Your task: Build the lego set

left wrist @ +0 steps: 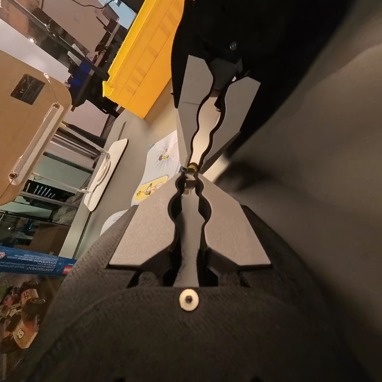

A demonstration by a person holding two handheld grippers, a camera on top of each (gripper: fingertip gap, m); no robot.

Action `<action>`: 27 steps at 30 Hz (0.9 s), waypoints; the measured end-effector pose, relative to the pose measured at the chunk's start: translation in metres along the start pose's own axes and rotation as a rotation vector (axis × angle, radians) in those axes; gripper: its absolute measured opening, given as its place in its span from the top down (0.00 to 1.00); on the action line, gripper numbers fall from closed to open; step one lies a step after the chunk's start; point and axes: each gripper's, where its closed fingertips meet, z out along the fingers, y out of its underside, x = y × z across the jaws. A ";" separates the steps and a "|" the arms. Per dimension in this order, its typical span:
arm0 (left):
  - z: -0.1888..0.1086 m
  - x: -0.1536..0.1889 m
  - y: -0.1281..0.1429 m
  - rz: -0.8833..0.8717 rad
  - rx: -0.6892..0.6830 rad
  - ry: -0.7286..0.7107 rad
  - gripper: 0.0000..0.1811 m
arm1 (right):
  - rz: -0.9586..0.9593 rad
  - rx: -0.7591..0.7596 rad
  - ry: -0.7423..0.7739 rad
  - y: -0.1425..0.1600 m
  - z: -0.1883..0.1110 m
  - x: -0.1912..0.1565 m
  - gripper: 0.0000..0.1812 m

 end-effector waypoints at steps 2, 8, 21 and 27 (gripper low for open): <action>-0.001 0.000 -0.002 -0.011 0.017 0.004 0.96 | 0.001 0.002 -0.008 -0.001 0.001 -0.002 0.96; -0.002 0.002 -0.004 -0.013 0.036 0.024 0.96 | 0.013 0.007 -0.022 -0.001 0.001 -0.004 0.96; -0.003 0.006 -0.001 0.004 0.067 0.103 0.97 | 0.045 0.027 -0.064 -0.003 0.000 -0.007 0.96; -0.006 0.008 -0.003 0.007 0.100 0.131 0.97 | 0.023 0.047 -0.060 -0.007 -0.002 -0.008 0.96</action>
